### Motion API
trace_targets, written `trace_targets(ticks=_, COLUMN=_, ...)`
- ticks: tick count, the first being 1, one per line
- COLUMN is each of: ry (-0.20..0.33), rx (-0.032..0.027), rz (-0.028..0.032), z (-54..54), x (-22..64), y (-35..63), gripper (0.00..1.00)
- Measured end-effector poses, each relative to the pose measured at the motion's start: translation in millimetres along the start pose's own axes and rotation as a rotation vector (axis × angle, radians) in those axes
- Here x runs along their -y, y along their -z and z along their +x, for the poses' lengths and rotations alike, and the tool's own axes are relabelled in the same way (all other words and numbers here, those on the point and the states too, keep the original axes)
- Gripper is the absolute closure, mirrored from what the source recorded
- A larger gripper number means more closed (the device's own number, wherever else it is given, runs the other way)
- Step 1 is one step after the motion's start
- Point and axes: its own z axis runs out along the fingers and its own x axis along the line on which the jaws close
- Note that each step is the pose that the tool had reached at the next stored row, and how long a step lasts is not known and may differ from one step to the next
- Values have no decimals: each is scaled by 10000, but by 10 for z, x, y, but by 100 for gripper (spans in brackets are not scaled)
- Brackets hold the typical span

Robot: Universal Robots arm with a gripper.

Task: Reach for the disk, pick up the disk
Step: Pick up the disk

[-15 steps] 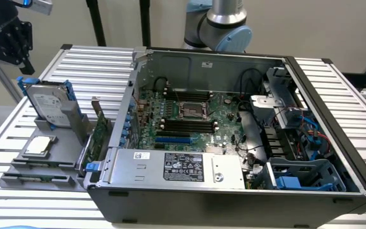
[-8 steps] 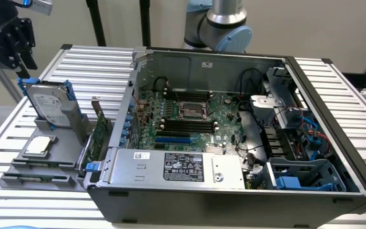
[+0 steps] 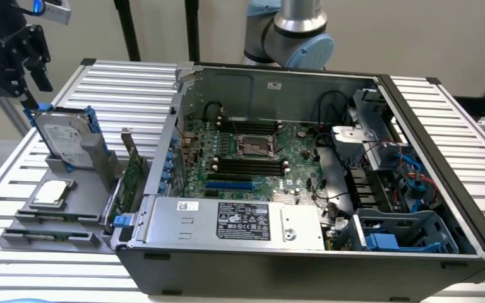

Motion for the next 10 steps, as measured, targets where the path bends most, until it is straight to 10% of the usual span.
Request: trace_targets(ticks=10, ry=3, rx=0, rz=0, z=9, x=2, y=-181, gripper=46)
